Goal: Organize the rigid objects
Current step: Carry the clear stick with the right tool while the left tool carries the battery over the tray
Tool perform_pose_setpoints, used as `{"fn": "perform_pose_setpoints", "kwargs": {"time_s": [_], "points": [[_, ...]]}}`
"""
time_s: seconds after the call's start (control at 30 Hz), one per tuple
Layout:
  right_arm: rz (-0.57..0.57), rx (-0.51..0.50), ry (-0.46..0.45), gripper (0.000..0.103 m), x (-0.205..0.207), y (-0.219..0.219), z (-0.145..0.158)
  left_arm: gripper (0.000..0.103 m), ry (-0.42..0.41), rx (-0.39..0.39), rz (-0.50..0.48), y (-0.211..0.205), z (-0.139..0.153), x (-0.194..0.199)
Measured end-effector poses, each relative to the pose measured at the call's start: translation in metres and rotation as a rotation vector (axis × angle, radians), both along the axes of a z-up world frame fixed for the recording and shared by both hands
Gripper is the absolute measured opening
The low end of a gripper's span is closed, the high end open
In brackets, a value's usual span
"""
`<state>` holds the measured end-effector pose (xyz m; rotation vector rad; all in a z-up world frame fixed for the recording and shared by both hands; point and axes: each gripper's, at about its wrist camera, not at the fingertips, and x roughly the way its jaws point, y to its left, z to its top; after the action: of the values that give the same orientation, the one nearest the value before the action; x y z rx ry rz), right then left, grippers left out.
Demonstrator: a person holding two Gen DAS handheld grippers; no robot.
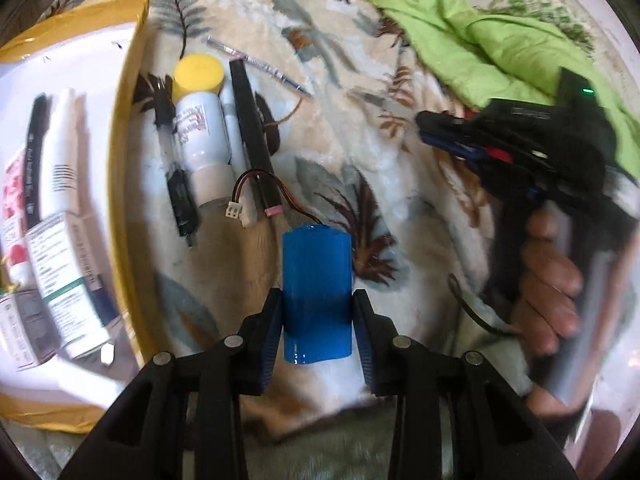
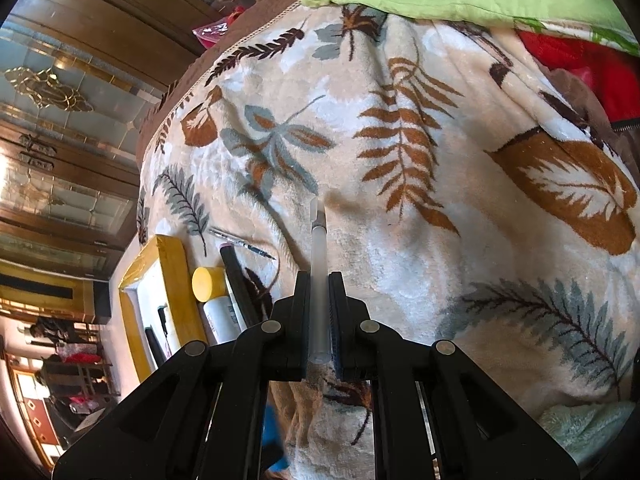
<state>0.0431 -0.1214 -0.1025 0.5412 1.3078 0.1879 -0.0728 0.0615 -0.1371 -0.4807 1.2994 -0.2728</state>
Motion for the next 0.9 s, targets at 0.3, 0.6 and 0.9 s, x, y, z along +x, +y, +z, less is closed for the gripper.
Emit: {"fn": "perform_pose_setpoints", "kwargs": {"time_s": [0.3,0.6,0.9], "points": [[0.111,0.061,-0.083,0.008,-0.008,0.032,0.019,0.034,-0.126,-0.075,0.107,0.081,0.049,-0.023],[0.312,0.147,-0.184,0.008,-0.034,0.129,0.04,0.034,-0.169,0.002,0.382,0.205,0.056,-0.027],[0.456,0.035,-0.243,0.008,-0.065,0.241,0.024,0.034,-0.12,0.133,0.469,0.246,0.037,-0.028]]}}
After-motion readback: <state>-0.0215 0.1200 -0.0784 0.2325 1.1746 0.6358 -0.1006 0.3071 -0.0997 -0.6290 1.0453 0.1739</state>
